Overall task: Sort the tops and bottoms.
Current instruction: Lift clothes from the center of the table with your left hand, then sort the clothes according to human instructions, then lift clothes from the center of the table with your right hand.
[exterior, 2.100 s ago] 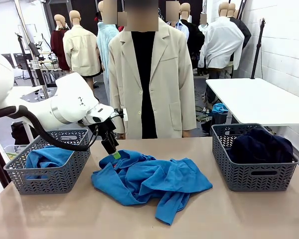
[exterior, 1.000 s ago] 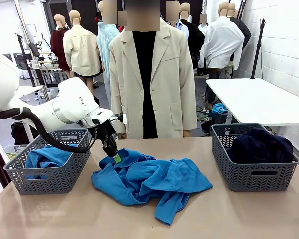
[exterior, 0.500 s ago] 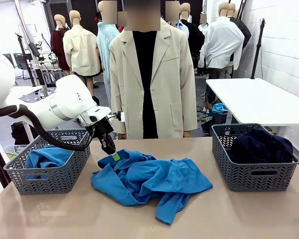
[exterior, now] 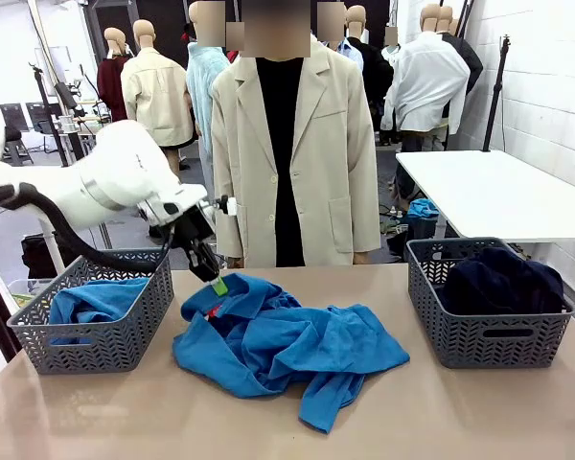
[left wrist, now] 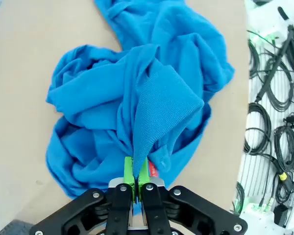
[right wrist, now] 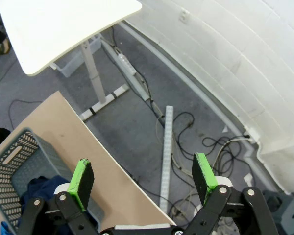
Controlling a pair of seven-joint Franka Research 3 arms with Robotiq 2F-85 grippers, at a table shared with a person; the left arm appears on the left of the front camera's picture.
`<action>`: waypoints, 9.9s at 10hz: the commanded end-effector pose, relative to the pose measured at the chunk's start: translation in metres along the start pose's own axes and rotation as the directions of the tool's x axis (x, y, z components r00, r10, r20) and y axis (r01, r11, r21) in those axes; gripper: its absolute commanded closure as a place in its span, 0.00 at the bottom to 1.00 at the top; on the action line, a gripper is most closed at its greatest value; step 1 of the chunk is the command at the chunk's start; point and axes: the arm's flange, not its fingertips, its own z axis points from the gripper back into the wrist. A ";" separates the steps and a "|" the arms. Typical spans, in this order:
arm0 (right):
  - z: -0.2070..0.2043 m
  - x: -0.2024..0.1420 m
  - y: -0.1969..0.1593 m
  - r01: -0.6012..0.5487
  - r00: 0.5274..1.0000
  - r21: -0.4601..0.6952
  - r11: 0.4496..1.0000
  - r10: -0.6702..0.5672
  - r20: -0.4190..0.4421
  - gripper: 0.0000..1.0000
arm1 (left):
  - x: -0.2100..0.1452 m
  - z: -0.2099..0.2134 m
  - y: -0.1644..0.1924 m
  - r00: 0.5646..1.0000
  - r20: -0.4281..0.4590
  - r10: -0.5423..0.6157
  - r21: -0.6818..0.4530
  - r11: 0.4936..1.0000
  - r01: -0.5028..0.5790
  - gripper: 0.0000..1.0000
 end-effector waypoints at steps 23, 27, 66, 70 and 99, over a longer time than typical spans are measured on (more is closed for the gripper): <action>-0.001 -0.002 0.000 -0.008 1.000 -0.004 1.000 0.008 -0.002 0.00 | 0.264 0.362 -0.192 0.997 0.048 0.066 0.727 0.682 -0.080 1.00; -0.001 -0.002 0.000 -0.008 1.000 -0.004 1.000 0.008 -0.002 0.00 | 0.264 0.362 -0.192 0.997 0.048 0.066 0.727 0.682 -0.080 1.00; -0.001 -0.002 0.000 -0.008 1.000 -0.004 1.000 0.008 -0.002 0.00 | -0.115 0.277 -0.015 0.652 0.202 0.731 0.654 0.395 -0.645 1.00; -0.001 -0.002 0.000 -0.008 1.000 -0.004 1.000 0.008 -0.002 0.00 | -0.153 0.169 -0.003 0.589 0.113 0.800 0.532 0.452 -0.716 1.00; -0.001 -0.002 0.000 -0.008 1.000 -0.004 1.000 0.008 -0.002 0.00 | -0.239 0.339 -0.146 0.528 0.469 0.708 0.631 0.150 -0.761 0.12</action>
